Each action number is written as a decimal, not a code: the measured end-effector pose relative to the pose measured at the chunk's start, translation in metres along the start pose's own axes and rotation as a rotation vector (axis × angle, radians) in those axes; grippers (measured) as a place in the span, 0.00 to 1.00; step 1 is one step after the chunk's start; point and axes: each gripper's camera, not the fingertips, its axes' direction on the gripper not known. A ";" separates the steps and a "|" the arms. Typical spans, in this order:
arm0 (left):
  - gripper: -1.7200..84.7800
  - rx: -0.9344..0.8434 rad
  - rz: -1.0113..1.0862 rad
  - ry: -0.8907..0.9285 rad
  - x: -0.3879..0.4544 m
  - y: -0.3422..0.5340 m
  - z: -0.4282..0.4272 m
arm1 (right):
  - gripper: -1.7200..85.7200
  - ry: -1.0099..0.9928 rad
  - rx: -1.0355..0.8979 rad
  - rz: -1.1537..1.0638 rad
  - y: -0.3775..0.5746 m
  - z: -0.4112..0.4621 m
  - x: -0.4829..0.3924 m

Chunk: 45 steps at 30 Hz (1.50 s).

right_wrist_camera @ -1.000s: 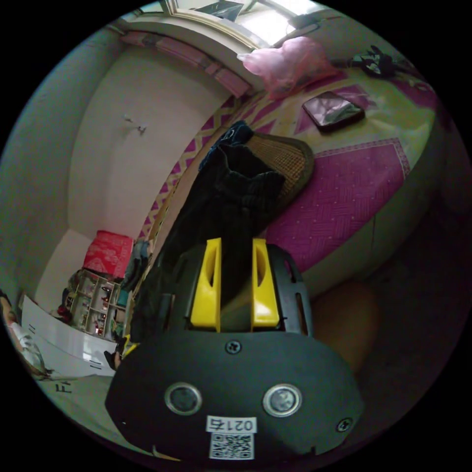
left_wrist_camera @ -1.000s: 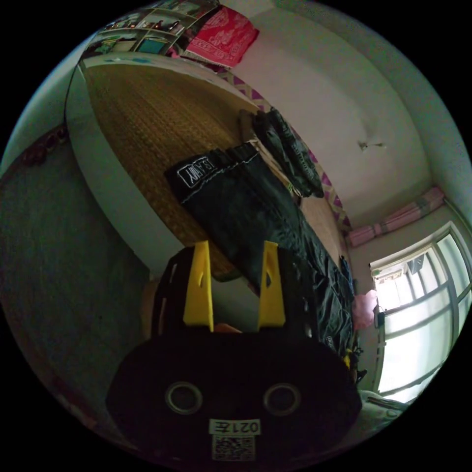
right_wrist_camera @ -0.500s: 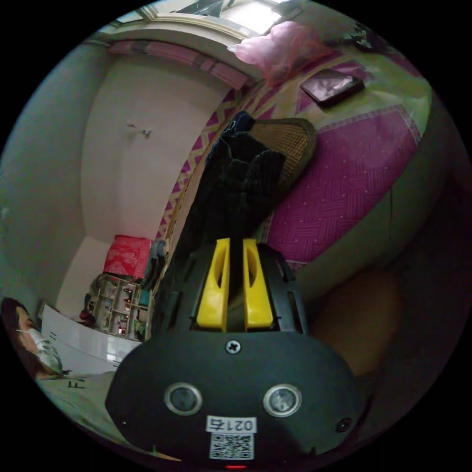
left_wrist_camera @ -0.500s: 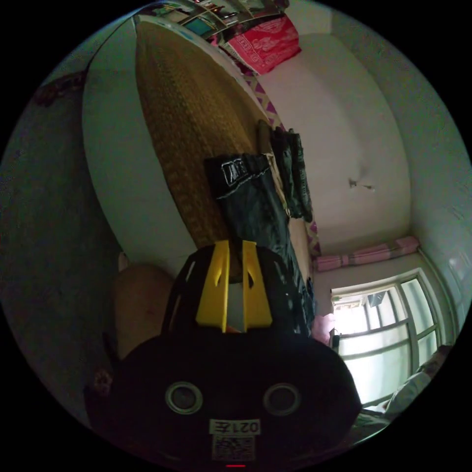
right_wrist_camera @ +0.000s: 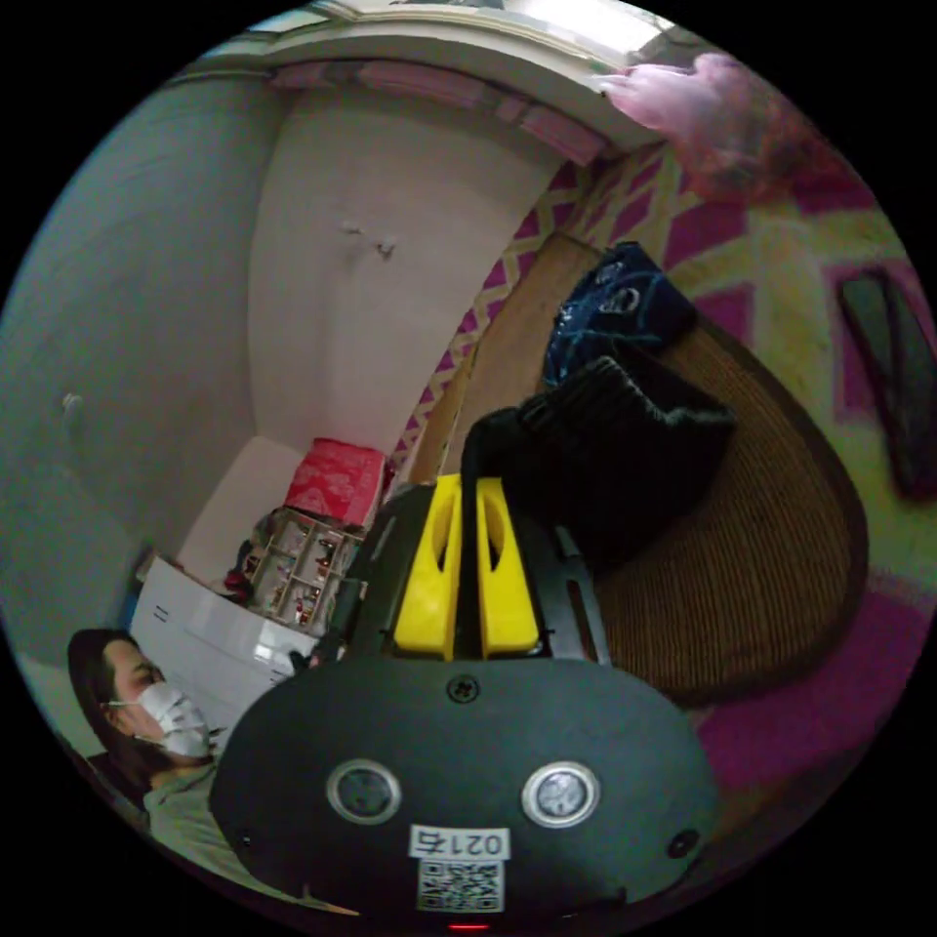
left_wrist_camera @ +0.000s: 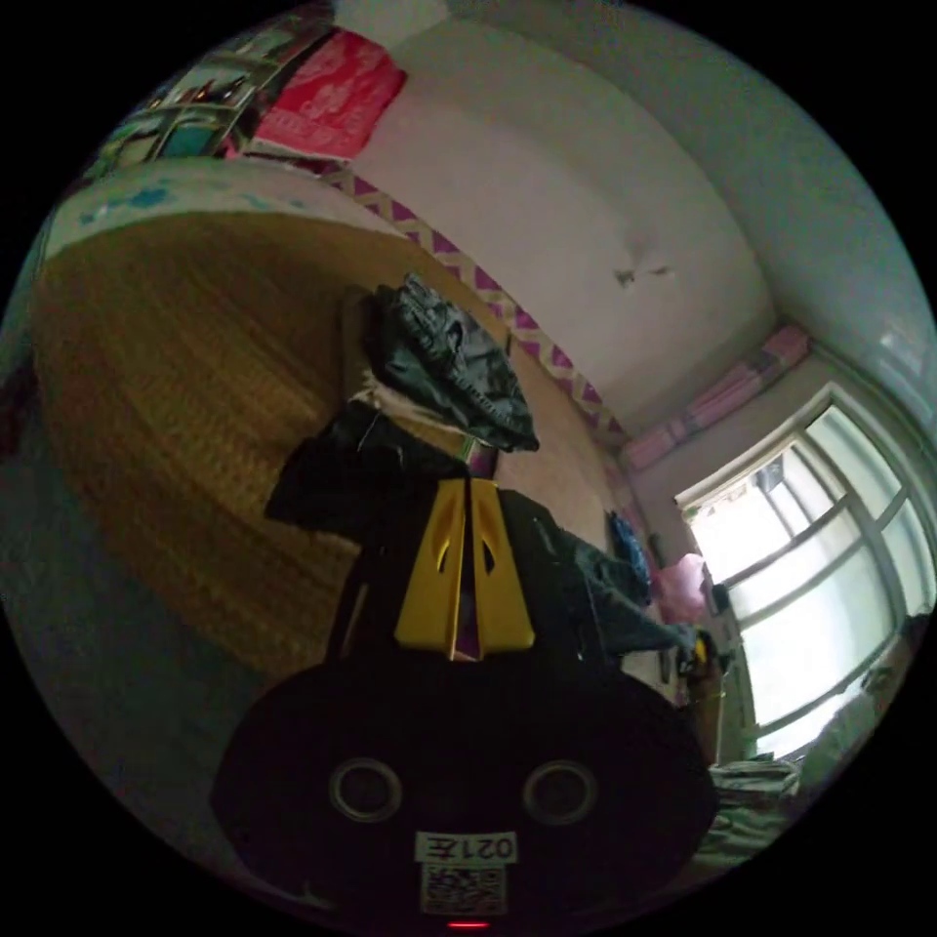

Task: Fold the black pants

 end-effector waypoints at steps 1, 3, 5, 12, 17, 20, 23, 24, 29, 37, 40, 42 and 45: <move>0.01 -0.029 0.011 -0.033 0.009 -0.019 0.024 | 0.03 0.018 -0.016 -0.002 -0.020 0.022 0.002; 0.01 -0.071 0.023 -0.088 0.017 -0.043 0.064 | 0.04 0.038 -0.043 0.031 -0.047 0.060 0.016; 0.01 -0.121 0.003 -0.150 0.015 -0.062 0.111 | 0.05 0.090 -0.087 0.057 -0.069 0.105 0.035; 0.01 -0.151 -0.029 -0.158 -0.028 -0.063 0.213 | 0.10 0.179 -0.145 0.122 -0.071 0.207 0.119; 0.01 -0.075 0.036 -0.092 -0.034 -0.037 0.189 | 0.10 0.209 -0.186 -0.070 -0.026 0.209 0.095; 0.03 -0.079 0.095 -0.106 -0.024 -0.011 0.187 | 0.07 0.240 -0.282 -0.251 0.026 0.233 0.064; 0.10 -0.073 0.045 -0.188 -0.020 0.019 0.187 | 0.03 0.327 -0.392 -0.454 0.096 0.270 0.031; 0.13 -0.068 0.008 -0.192 -0.021 0.030 0.188 | 0.03 0.374 -0.426 -0.533 0.128 0.285 0.019; 0.19 -0.059 -0.234 -0.069 -0.036 0.068 0.207 | 0.02 0.371 -0.518 -0.684 0.232 0.332 -0.008; 0.12 -0.065 -0.413 -0.046 -0.025 0.095 0.273 | 0.02 0.222 -0.547 -0.727 0.309 0.351 -0.019; 0.05 -0.057 -0.464 -0.049 -0.019 0.106 0.297 | 0.02 0.209 -0.530 -0.728 0.321 0.342 -0.015; 0.02 -0.031 -0.477 -0.005 -0.013 0.118 0.310 | 0.02 0.215 -0.524 -0.714 0.326 0.336 -0.006; 0.01 0.057 -0.432 0.057 0.016 0.142 0.319 | 0.02 0.223 -0.511 -0.667 0.329 0.321 0.016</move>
